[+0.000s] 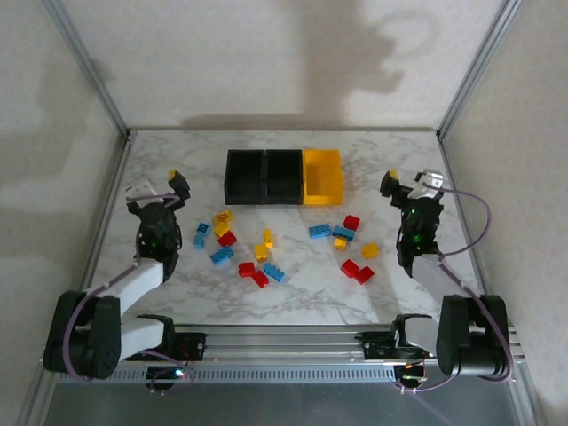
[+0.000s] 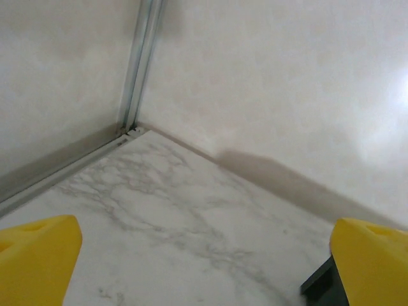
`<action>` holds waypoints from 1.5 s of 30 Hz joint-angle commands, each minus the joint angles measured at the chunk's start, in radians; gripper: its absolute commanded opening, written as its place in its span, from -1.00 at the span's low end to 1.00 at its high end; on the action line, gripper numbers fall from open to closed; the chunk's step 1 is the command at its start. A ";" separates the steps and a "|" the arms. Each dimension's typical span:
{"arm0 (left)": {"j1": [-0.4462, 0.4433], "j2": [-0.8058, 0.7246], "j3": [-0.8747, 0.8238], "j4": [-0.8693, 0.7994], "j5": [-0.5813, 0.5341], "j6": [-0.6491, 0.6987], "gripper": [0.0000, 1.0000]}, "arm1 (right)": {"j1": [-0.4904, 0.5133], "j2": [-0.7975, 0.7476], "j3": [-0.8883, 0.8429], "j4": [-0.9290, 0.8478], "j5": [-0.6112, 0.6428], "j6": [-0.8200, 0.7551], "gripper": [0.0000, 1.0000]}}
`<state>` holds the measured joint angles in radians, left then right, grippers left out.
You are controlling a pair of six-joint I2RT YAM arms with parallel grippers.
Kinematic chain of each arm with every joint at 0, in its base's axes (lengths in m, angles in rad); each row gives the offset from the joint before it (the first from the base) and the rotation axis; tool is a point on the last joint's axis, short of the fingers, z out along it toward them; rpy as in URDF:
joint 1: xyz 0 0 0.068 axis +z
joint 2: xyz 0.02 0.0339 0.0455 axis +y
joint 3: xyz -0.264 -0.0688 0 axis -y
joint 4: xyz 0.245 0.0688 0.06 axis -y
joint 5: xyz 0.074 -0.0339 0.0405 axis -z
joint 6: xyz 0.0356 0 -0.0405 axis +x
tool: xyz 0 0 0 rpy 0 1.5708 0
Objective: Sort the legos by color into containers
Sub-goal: Pick up the lego from the middle-right of the table.
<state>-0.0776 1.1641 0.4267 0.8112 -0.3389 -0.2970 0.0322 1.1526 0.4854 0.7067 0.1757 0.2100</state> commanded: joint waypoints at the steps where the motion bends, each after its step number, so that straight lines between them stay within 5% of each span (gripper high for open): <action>1: 0.050 -0.062 0.069 -0.218 0.171 -0.234 0.99 | -0.011 -0.088 0.167 -0.477 0.094 0.396 0.98; 6: 0.042 -0.045 0.176 -0.396 0.409 -0.283 0.99 | -0.048 -0.088 0.270 -0.608 -0.152 0.423 0.88; 15: -0.104 -0.074 0.172 -0.596 0.639 -0.343 0.71 | -0.025 -0.057 0.382 -1.012 -0.247 0.421 0.53; 23: -0.336 -0.062 0.147 -0.637 0.585 -0.346 0.61 | 0.089 -0.032 0.340 -1.265 -0.061 0.480 0.59; 30: -0.502 0.047 0.192 -0.643 0.521 -0.322 0.59 | 0.178 0.017 0.237 -1.306 -0.008 0.606 0.62; 45: -0.605 0.170 0.248 -0.620 0.497 -0.321 0.59 | 0.234 0.147 0.151 -1.183 -0.041 0.695 0.65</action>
<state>-0.6724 1.3205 0.6380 0.1818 0.1818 -0.6315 0.2562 1.2701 0.6338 -0.4816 0.1276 0.8787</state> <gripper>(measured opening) 0.795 0.822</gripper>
